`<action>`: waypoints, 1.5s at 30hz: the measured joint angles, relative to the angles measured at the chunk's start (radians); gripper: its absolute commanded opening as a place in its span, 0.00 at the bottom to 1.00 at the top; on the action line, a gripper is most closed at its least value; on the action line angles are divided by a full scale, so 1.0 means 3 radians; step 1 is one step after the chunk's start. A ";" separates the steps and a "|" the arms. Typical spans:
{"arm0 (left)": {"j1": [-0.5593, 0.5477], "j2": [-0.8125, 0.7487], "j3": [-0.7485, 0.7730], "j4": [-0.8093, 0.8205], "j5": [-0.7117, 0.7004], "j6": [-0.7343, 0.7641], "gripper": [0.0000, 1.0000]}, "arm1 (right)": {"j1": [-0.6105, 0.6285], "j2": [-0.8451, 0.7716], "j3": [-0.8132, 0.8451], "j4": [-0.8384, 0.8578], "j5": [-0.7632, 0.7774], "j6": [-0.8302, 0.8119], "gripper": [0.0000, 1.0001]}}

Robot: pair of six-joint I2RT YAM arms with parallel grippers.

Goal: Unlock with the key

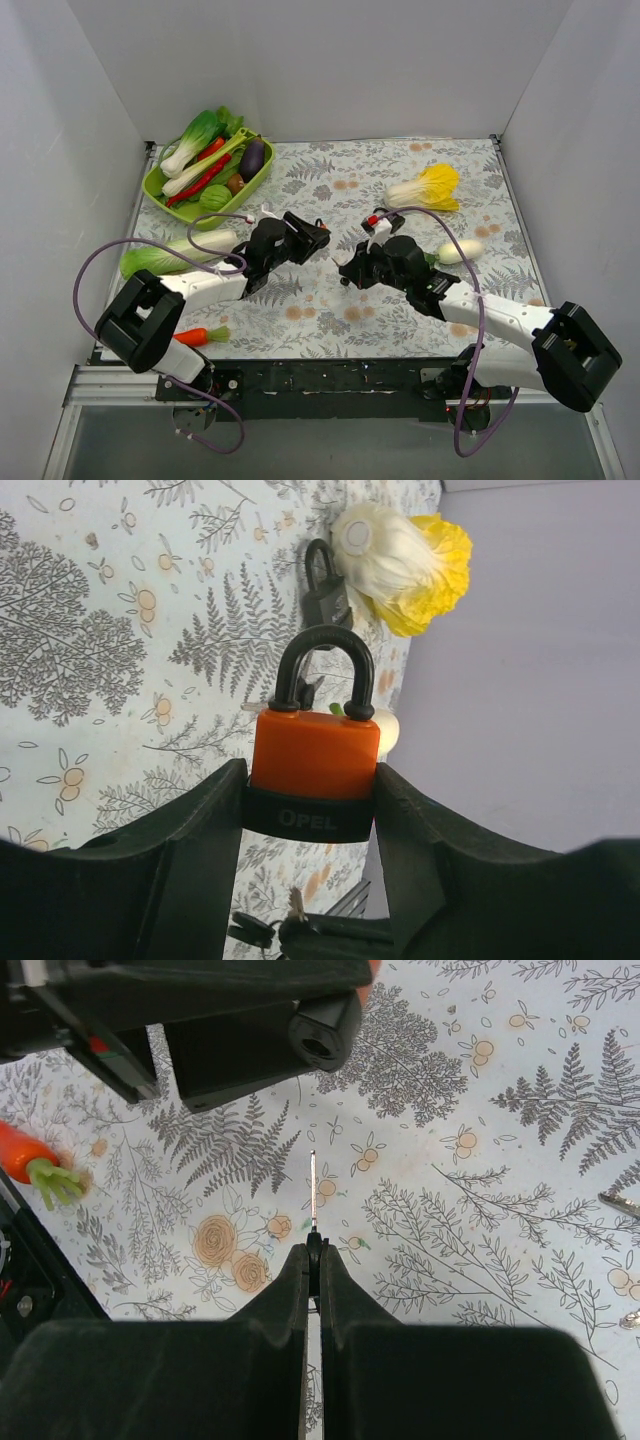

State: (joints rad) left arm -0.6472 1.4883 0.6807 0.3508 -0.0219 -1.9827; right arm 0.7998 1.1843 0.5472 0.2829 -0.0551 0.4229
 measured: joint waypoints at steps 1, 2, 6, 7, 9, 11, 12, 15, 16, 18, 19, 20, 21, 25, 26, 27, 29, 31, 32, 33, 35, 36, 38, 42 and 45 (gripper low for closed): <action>-0.0006 -0.0045 -0.0028 0.0022 -0.0005 -0.0009 0.00 | 0.0003 0.0023 0.0003 0.0013 0.0008 0.0000 0.01; -0.0008 -0.0086 -0.0064 0.0072 -0.0015 -0.0017 0.00 | 0.0004 0.0039 0.0008 0.0018 0.0020 0.0000 0.01; -0.0009 -0.0202 -0.0175 0.0195 -0.0047 -0.0037 0.00 | 0.0027 0.0083 0.0071 0.0042 0.0072 -0.0003 0.01; -0.0009 -0.0223 -0.0210 0.0221 -0.0055 -0.0039 0.00 | 0.0037 0.0098 0.0102 0.0050 0.0084 -0.0004 0.01; -0.0009 -0.0243 -0.0266 0.0271 -0.0062 -0.0046 0.00 | 0.0061 0.0136 0.0164 0.0074 0.0093 -0.0010 0.01; -0.0010 -0.0249 -0.0301 0.0281 -0.0065 -0.0048 0.00 | 0.0088 0.0172 0.0220 0.0104 0.0135 -0.0022 0.01; -0.0010 -0.0252 -0.0317 0.0287 -0.0065 -0.0048 0.00 | 0.0100 0.0186 0.0242 0.0114 0.0156 -0.0025 0.01; -0.0010 -0.0267 -0.0354 0.0292 -0.0067 -0.0050 0.00 | 0.0132 0.0237 0.0306 0.0131 0.0242 -0.0034 0.01; -0.0010 -0.0275 -0.0359 0.0294 -0.0070 -0.0048 0.00 | 0.0135 0.0257 0.0324 0.0139 0.0264 -0.0036 0.01; -0.0010 -0.0299 -0.0369 0.0292 -0.0075 -0.0048 0.00 | 0.0139 0.0298 0.0346 0.0141 0.0290 -0.0037 0.01; -0.0010 -0.0314 -0.0373 0.0291 -0.0078 -0.0050 0.00 | 0.0141 0.0320 0.0352 0.0148 0.0300 -0.0037 0.01; -0.0010 -0.0329 -0.0374 0.0291 -0.0085 -0.0050 0.00 | 0.0145 0.0343 0.0357 0.0156 0.0303 -0.0037 0.01; -0.0010 -0.0347 -0.0374 0.0295 -0.0093 -0.0050 0.00 | 0.0150 0.0370 0.0361 0.0165 0.0310 -0.0037 0.01; -0.0010 -0.0380 -0.0374 0.0313 -0.0109 -0.0048 0.00 | 0.0156 0.0478 0.0399 0.0170 0.0313 -0.0042 0.01; -0.0010 -0.0380 -0.0374 0.0314 -0.0109 -0.0050 0.00 | 0.0156 0.0496 0.0406 0.0173 0.0313 -0.0046 0.01; -0.0010 -0.0380 -0.0374 0.0314 -0.0111 -0.0050 0.00 | 0.0158 0.0506 0.0411 0.0174 0.0313 -0.0048 0.01; -0.0010 -0.0380 -0.0374 0.0317 -0.0114 -0.0050 0.00 | 0.0160 0.0509 0.0416 0.0179 0.0313 -0.0052 0.01; -0.0010 -0.0380 -0.0374 0.0318 -0.0123 -0.0050 0.00 | 0.0163 0.0509 0.0421 0.0191 0.0313 -0.0053 0.01; -0.0010 -0.0380 -0.0374 0.0318 -0.0126 -0.0050 0.00 | 0.0164 0.0509 0.0421 0.0196 0.0313 -0.0053 0.01; -0.0010 -0.0380 -0.0374 0.0319 -0.0127 -0.0050 0.00 | 0.0167 0.0509 0.0422 0.0198 0.0313 -0.0055 0.01; -0.0010 -0.0380 -0.0374 0.0318 -0.0127 -0.0050 0.00 | 0.0172 0.0509 0.0423 0.0198 0.0314 -0.0060 0.01; -0.0010 -0.0380 -0.0374 0.0318 -0.0128 -0.0050 0.00 | 0.0173 0.0509 0.0430 0.0198 0.0313 -0.0065 0.01; -0.0010 -0.0380 -0.0375 0.0322 -0.0134 -0.0050 0.00 | 0.0175 0.0509 0.0444 0.0202 0.0314 -0.0075 0.01; -0.0017 -0.0380 -0.0394 0.0329 -0.0128 -0.0051 0.00 | 0.0178 0.0509 0.0458 0.0225 0.0314 -0.0089 0.01; -0.0020 -0.0380 -0.0394 0.0332 -0.0126 -0.0051 0.00 | 0.0178 0.0509 0.0458 0.0229 0.0336 -0.0100 0.01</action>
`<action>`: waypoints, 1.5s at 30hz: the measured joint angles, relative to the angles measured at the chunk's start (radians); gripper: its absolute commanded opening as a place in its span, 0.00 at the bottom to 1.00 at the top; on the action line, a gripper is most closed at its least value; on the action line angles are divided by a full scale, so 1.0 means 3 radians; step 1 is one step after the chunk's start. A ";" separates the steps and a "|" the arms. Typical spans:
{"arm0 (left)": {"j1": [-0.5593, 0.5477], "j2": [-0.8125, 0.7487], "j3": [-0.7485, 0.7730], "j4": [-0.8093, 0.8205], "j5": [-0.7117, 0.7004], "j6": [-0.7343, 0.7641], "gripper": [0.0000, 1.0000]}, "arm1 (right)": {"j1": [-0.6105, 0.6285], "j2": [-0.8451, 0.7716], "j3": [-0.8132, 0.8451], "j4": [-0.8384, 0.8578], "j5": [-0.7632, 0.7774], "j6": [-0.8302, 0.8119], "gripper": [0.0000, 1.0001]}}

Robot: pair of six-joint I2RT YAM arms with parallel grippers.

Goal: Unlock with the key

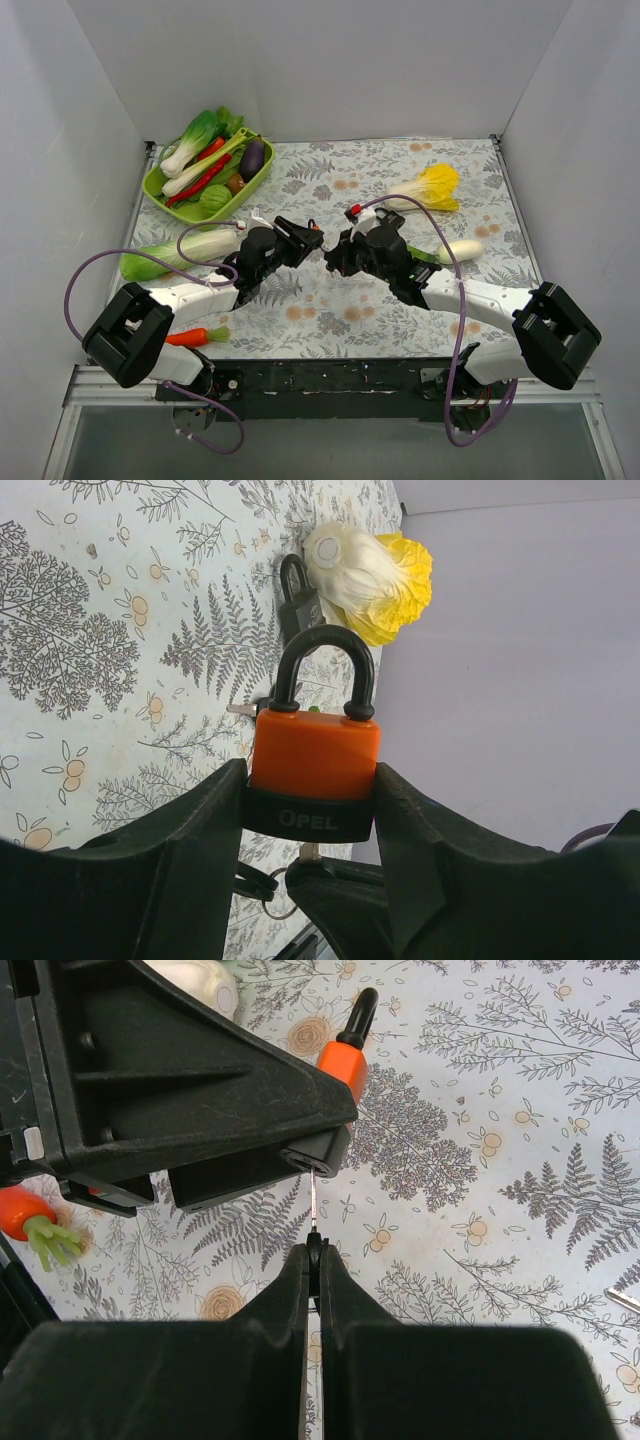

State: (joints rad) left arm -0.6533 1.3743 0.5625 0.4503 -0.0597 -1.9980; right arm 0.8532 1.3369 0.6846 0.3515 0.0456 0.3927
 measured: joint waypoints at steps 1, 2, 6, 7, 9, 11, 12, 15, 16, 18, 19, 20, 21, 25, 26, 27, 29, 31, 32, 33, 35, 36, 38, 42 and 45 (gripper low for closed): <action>-0.0003 0.0000 0.0000 0.0000 0.0000 0.0000 0.00 | 0.0000 0.0000 0.0000 0.0001 0.0003 -0.0001 0.01; -0.0004 0.0000 0.0000 0.0001 -0.0001 0.0000 0.00 | 0.0000 0.0000 0.0000 0.0001 0.0005 -0.0003 0.01; -0.0010 0.0000 0.0000 0.0010 -0.0004 0.0000 0.00 | 0.0001 0.0000 0.0001 0.0005 0.0018 -0.0008 0.01; -0.0011 0.0000 0.0000 0.0014 -0.0005 0.0000 0.00 | 0.0003 0.0000 0.0000 0.0008 0.0023 -0.0010 0.01; -0.0013 0.0000 0.0000 0.0020 -0.0006 0.0000 0.00 | 0.0005 0.0000 0.0000 0.0014 0.0032 -0.0017 0.01; -0.0013 0.0000 0.0000 0.0024 -0.0010 0.0000 0.00 | 0.0011 0.0001 0.0000 0.0024 0.0051 -0.0024 0.01; -0.0013 0.0000 0.0000 0.0028 -0.0011 0.0000 0.00 | 0.0017 0.0001 0.0000 0.0031 0.0065 -0.0027 0.01; -0.0017 0.0000 0.0000 0.0057 -0.0015 -0.0001 0.00 | 0.0031 0.0005 0.0000 0.0061 0.0111 -0.0039 0.01; -0.0017 0.0000 0.0000 0.0070 -0.0019 0.0000 0.00 | 0.0042 0.0008 0.0000 0.0071 0.0136 -0.0052 0.01; -0.0018 0.0000 0.0000 0.0074 -0.0033 0.0000 0.00 | 0.0067 0.0018 0.0000 0.0093 0.0196 -0.0080 0.01; -0.0018 0.0000 0.0000 0.0072 -0.0038 0.0000 0.00 | 0.0080 0.0024 0.0000 0.0107 0.0219 -0.0092 0.01; -0.0018 0.0000 0.0000 0.0072 -0.0043 0.0000 0.00 | 0.0094 0.0033 0.0000 0.0118 0.0252 -0.0104 0.01; -0.0018 0.0000 0.0000 0.0072 -0.0056 0.0000 0.00 | 0.0109 0.0043 0.0000 0.0137 0.0284 -0.0111 0.01; -0.0022 0.0000 0.0000 0.0069 -0.0107 0.0000 0.00 | 0.0156 0.0093 0.0000 0.0206 0.0401 -0.0141 0.01; -0.0023 0.0000 0.0000 0.0069 -0.0120 0.0000 0.00 | 0.0167 0.0104 0.0000 0.0221 0.0423 -0.0150 0.01; -0.0024 0.0000 0.0000 0.0069 -0.0132 0.0000 0.00 | 0.0174 0.0112 0.0001 0.0234 0.0443 -0.0156 0.01; -0.0027 0.0000 0.0000 0.0067 -0.0154 0.0001 0.00 | 0.0191 0.0130 0.0004 0.0254 0.0476 -0.0172 0.01; -0.0027 0.0000 0.0000 0.0064 -0.0183 0.0001 0.00 | 0.0202 0.0156 0.0025 0.0259 0.0505 -0.0175 0.01; -0.0027 0.0000 0.0000 0.0064 -0.0197 0.0001 0.00 | 0.0207 0.0172 0.0038 0.0259 0.0520 -0.0178 0.01; -0.0027 0.0000 0.0000 0.0066 -0.0214 0.0001 0.00 | 0.0214 0.0184 0.0051 0.0259 0.0534 -0.0179 0.01; -0.0027 0.0000 0.0000 0.0066 -0.0238 0.0001 0.00 | 0.0219 0.0206 0.0070 0.0259 0.0549 -0.0178 0.01; -0.0027 0.0000 0.0000 0.0066 -0.0244 0.0001 0.00 | 0.0220 0.0215 0.0076 0.0261 0.0553 -0.0178 0.01; -0.0027 0.0000 0.0000 0.0069 -0.0262 0.0001 0.00 | 0.0224 0.0229 0.0089 0.0261 0.0565 -0.0177 0.01; -0.0027 0.0000 -0.0003 0.0074 -0.0291 0.0001 0.00 | 0.0234 0.0254 0.0116 0.0261 0.0591 -0.0177 0.01; -0.0027 0.0000 -0.0003 0.0081 -0.0318 0.0001 0.00 | 0.0237 0.0281 0.0140 0.0261 0.0605 -0.0177 0.01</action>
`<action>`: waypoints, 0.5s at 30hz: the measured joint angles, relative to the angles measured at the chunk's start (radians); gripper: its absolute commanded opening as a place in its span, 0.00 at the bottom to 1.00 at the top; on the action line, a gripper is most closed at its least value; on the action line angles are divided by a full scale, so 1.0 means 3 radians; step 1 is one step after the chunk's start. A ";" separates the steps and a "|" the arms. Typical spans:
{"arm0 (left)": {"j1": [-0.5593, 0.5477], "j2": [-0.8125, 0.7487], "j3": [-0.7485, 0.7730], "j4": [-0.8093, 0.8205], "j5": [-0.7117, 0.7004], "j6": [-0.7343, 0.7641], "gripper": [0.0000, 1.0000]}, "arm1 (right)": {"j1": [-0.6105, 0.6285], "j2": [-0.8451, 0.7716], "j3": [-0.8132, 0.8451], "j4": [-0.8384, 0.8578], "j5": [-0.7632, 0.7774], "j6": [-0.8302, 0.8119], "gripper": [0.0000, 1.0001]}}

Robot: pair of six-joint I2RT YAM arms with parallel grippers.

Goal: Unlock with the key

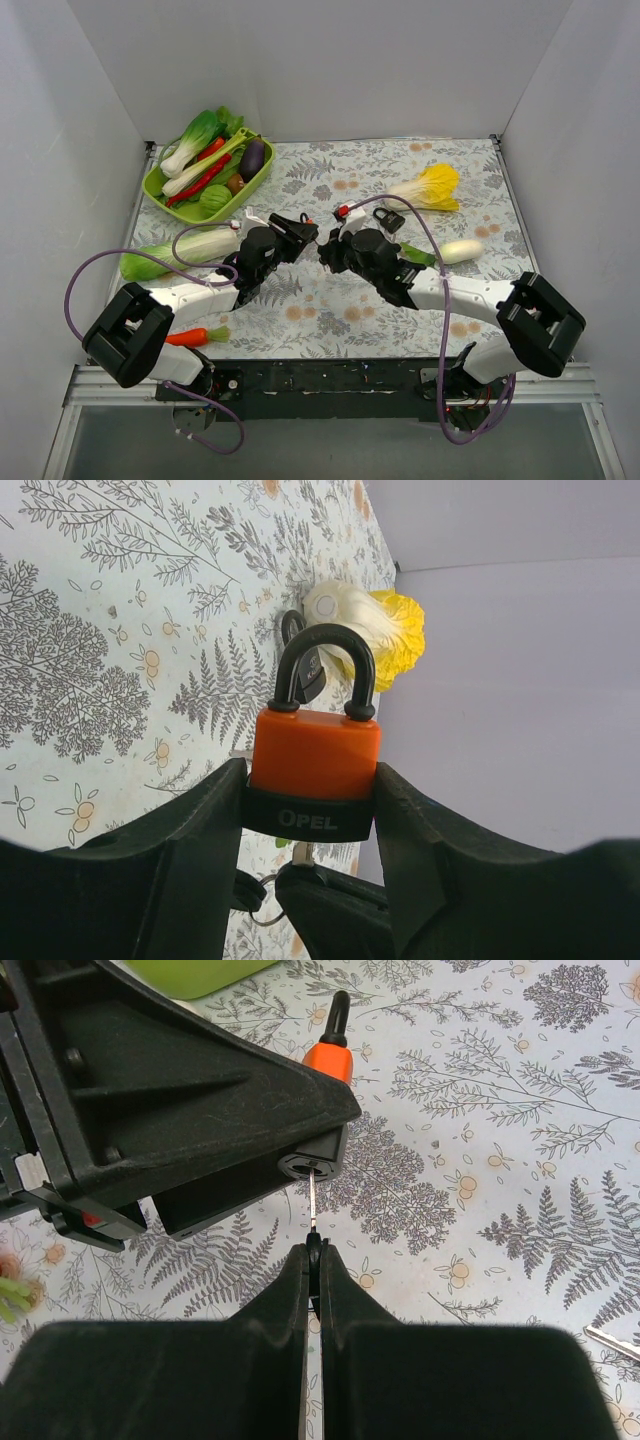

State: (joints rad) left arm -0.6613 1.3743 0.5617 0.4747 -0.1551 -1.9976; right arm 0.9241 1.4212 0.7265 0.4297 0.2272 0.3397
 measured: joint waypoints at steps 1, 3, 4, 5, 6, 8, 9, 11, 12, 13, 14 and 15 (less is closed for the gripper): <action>0.0000 0.0000 0.0000 0.0000 -0.0013 0.0000 0.00 | 0.0001 0.0010 0.0010 -0.0003 0.0000 0.0000 0.01; 0.0000 0.0000 -0.0001 -0.0001 -0.0042 0.0000 0.00 | 0.0001 0.0037 0.0031 -0.0001 0.0004 0.0000 0.01; 0.0000 0.0000 -0.0005 0.0001 -0.0055 0.0000 0.00 | 0.0003 0.0048 0.0042 -0.0003 0.0005 0.0000 0.01; 0.0000 0.0000 -0.0009 0.0004 -0.0065 0.0000 0.00 | 0.0004 0.0056 0.0053 -0.0004 0.0006 -0.0001 0.01; 0.0000 0.0000 -0.0014 0.0010 -0.0075 0.0000 0.00 | 0.0005 0.0069 0.0060 -0.0006 0.0009 0.0000 0.01; 0.0000 0.0000 -0.0022 0.0015 -0.0097 -0.0001 0.00 | 0.0008 0.0088 0.0078 -0.0010 0.0009 -0.0001 0.01; 0.0000 0.0000 -0.0025 0.0018 -0.0103 -0.0001 0.00 | 0.0008 0.0093 0.0083 -0.0015 0.0009 -0.0001 0.01; 0.0000 0.0000 -0.0025 0.0017 -0.0112 -0.0001 0.00 | 0.0010 0.0104 0.0099 -0.0031 0.0010 -0.0001 0.01; 0.0000 0.0000 -0.0027 0.0018 -0.0125 0.0000 0.00 | 0.0010 0.0113 0.0107 -0.0028 0.0013 -0.0003 0.01; 0.0000 0.0000 -0.0027 0.0018 -0.0132 -0.0001 0.00 | 0.0011 0.0118 0.0111 -0.0028 0.0014 -0.0001 0.01; 0.0000 0.0000 -0.0027 0.0017 -0.0136 0.0000 0.00 | 0.0013 0.0126 0.0117 -0.0031 0.0017 -0.0001 0.01; 0.0001 0.0000 -0.0029 0.0018 -0.0141 -0.0001 0.00 | 0.0014 0.0131 0.0122 -0.0031 0.0019 -0.0001 0.01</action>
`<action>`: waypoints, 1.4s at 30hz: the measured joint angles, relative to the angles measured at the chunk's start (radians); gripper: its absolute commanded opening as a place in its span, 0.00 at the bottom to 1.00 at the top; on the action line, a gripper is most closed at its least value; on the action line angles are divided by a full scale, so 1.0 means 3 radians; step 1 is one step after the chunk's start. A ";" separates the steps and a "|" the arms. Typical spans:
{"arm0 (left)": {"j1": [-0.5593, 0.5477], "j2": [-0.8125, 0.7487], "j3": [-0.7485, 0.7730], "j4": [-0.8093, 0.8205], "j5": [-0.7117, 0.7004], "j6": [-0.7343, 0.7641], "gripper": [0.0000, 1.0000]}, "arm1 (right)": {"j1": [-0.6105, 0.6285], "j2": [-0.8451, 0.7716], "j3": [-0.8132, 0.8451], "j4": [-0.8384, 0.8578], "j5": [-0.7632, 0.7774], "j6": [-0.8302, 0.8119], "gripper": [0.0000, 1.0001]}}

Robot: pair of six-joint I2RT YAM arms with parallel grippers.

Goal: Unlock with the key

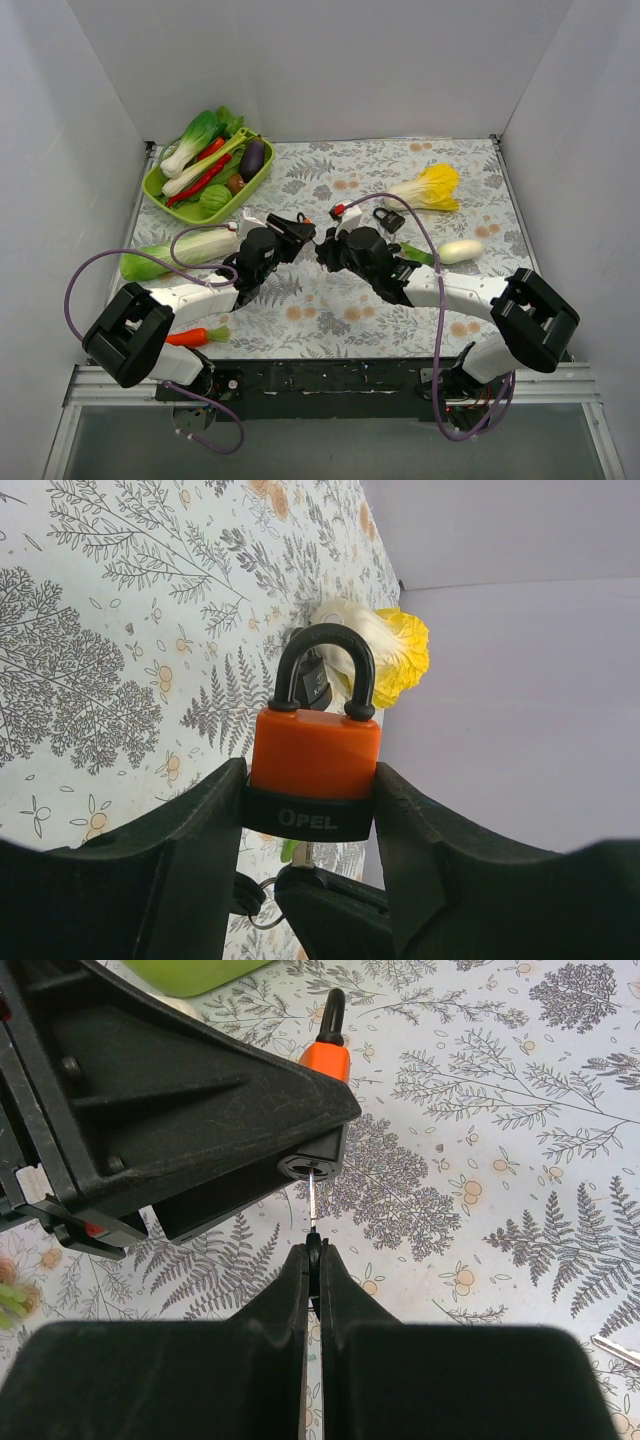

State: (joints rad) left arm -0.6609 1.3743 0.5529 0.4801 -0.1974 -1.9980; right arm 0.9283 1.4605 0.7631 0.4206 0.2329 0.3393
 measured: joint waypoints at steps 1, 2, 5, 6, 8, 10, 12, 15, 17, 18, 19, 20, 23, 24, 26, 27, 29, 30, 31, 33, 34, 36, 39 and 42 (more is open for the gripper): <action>0.0000 0.0000 -0.0003 0.0004 -0.0004 0.0000 0.00 | 0.0001 0.0004 0.0001 0.0001 0.0001 0.0000 0.01; 0.0000 0.0000 -0.0005 0.0004 -0.0003 0.0000 0.00 | 0.0004 0.0005 0.0001 0.0000 0.0003 0.0000 0.01; 0.0000 0.0000 -0.0008 0.0006 -0.0006 0.0001 0.00 | 0.0005 0.0013 0.0005 0.0000 0.0004 -0.0003 0.01; 0.0001 0.0000 -0.0008 0.0006 -0.0014 0.0001 0.00 | 0.0005 0.0022 0.0014 -0.0001 0.0005 -0.0006 0.01; 0.0005 0.0000 -0.0008 0.0010 -0.0041 0.0001 0.00 | 0.0005 0.0048 0.0046 -0.0008 0.0005 -0.0009 0.01; 0.0006 0.0000 -0.0008 0.0015 -0.0071 0.0001 0.00 | 0.0005 0.0071 0.0072 -0.0011 0.0006 -0.0010 0.01; 0.0008 0.0000 -0.0008 0.0022 -0.0092 0.0001 0.00 | 0.0005 0.0085 0.0093 -0.0018 0.0009 -0.0010 0.01; 0.0013 0.0001 -0.0008 0.0031 -0.0113 0.0001 0.00 | 0.0005 0.0109 0.0120 -0.0022 0.0013 -0.0011 0.01; 0.0015 0.0001 -0.0009 0.0046 -0.0125 0.0001 0.00 | 0.0005 0.0120 0.0137 -0.0025 0.0017 -0.0014 0.01; 0.0015 0.0001 -0.0009 0.0052 -0.0131 0.0001 0.00 | 0.0005 0.0121 0.0144 -0.0025 0.0020 -0.0015 0.01; 0.0015 0.0001 -0.0010 0.0061 -0.0139 0.0001 0.00 | 0.0005 0.0127 0.0155 -0.0029 0.0025 -0.0018 0.01; 0.0017 0.0001 -0.0010 0.0069 -0.0146 0.0001 0.00 | 0.0006 0.0135 0.0165 -0.0031 0.0027 -0.0022 0.01; 0.0024 0.0003 -0.0010 0.0072 -0.0175 0.0001 0.00 | 0.0006 0.0170 0.0198 -0.0032 0.0029 -0.0027 0.01; 0.0027 0.0004 -0.0010 0.0072 -0.0184 0.0003 0.00 | 0.0006 0.0182 0.0207 -0.0029 0.0031 -0.0032 0.01; 0.0033 0.0005 -0.0011 0.0072 -0.0197 0.0001 0.00 | 0.0010 0.0205 0.0228 -0.0029 0.0039 -0.0041 0.01; 0.0036 0.0005 -0.0011 0.0072 -0.0200 0.0003 0.00 | 0.0011 0.0216 0.0239 -0.0033 0.0046 -0.0048 0.01; 0.0037 0.0005 -0.0011 0.0072 -0.0220 0.0001 0.00 | 0.0014 0.0230 0.0258 -0.0037 0.0052 -0.0065 0.01; 0.0037 0.0005 -0.0013 0.0074 -0.0223 0.0001 0.00 | 0.0014 0.0234 0.0266 -0.0043 0.0055 -0.0074 0.01; 0.0037 0.0005 -0.0013 0.0075 -0.0229 0.0001 0.00 | 0.0014 0.0235 0.0273 -0.0050 0.0057 -0.0084 0.01; 0.0037 0.0005 -0.0014 0.0083 -0.0239 0.0001 0.00 | 0.0015 0.0238 0.0290 -0.0071 0.0066 -0.0098 0.01; 0.0037 0.0005 -0.0014 0.0089 -0.0244 0.0000 0.00 | 0.0015 0.0238 0.0299 -0.0075 0.0070 -0.0102 0.01; 0.0037 0.0005 -0.0014 0.0102 -0.0252 0.0000 0.00 | 0.0018 0.0238 0.0308 -0.0080 0.0080 -0.0113 0.01; 0.0037 0.0005 -0.0024 0.0117 -0.0254 -0.0001 0.00 | 0.0019 0.0237 0.0308 -0.0084 0.0088 -0.0135 0.01; 0.0037 0.0005 -0.0037 0.0134 -0.0253 -0.0003 0.00 | 0.0020 0.0237 0.0309 -0.0086 0.0089 -0.0153 0.01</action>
State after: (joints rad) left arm -0.6498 1.3758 0.5419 0.5201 -0.2733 -1.9987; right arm 0.9344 1.5314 0.8558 0.3946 0.2596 0.2935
